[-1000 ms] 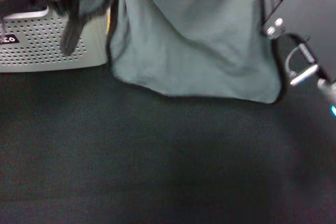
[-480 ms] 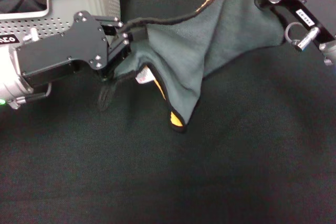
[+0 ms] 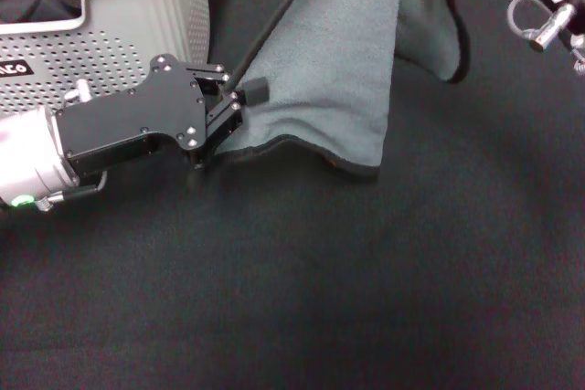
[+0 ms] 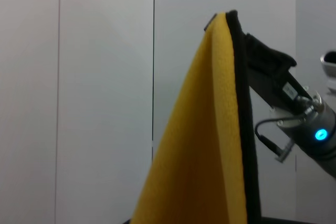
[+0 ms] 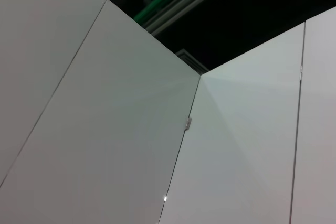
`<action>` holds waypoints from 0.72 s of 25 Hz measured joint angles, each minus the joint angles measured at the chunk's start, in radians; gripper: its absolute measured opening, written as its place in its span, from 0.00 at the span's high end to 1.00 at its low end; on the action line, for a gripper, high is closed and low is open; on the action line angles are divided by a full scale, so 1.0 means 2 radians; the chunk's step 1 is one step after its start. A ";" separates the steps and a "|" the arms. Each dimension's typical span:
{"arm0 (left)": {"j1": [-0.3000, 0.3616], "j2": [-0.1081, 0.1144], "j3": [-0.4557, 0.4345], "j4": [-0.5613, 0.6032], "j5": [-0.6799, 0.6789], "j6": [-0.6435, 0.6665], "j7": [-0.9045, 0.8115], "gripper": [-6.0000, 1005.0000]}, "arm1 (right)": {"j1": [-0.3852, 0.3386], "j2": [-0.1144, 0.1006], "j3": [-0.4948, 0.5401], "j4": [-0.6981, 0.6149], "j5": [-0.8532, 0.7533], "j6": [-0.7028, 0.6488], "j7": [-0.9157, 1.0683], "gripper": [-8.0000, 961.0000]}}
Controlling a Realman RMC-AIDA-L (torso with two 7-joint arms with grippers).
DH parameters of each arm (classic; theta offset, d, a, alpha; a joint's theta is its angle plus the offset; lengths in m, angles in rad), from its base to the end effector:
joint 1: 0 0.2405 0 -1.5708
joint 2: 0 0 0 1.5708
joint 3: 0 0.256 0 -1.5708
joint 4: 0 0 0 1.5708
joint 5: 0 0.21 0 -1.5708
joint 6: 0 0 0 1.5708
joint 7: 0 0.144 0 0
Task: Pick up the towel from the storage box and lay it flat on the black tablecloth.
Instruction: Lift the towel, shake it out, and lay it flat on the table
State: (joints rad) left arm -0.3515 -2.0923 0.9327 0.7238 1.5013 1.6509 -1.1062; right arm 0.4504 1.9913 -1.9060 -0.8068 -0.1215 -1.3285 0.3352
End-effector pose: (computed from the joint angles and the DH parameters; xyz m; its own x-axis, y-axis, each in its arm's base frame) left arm -0.2412 0.2981 0.0142 0.6943 0.0004 0.7197 0.2785 -0.9223 -0.2681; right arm 0.1186 0.3371 0.0114 0.3627 0.5683 -0.7386 -0.2172 -0.7191 -0.6600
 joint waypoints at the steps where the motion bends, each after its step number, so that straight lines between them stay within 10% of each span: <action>1: 0.000 0.000 0.000 -0.001 0.003 0.000 0.000 0.97 | -0.001 0.000 0.010 -0.004 -0.012 0.000 0.009 0.97; 18: -0.004 0.001 0.001 -0.008 0.005 -0.005 0.001 0.97 | -0.032 0.011 0.088 -0.030 -0.070 -0.014 0.039 0.97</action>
State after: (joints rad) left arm -0.3589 -2.0909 0.9354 0.7077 1.5123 1.6416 -1.1034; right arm 0.3862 2.0141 -1.7298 -0.8661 -0.2606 -1.3571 0.4127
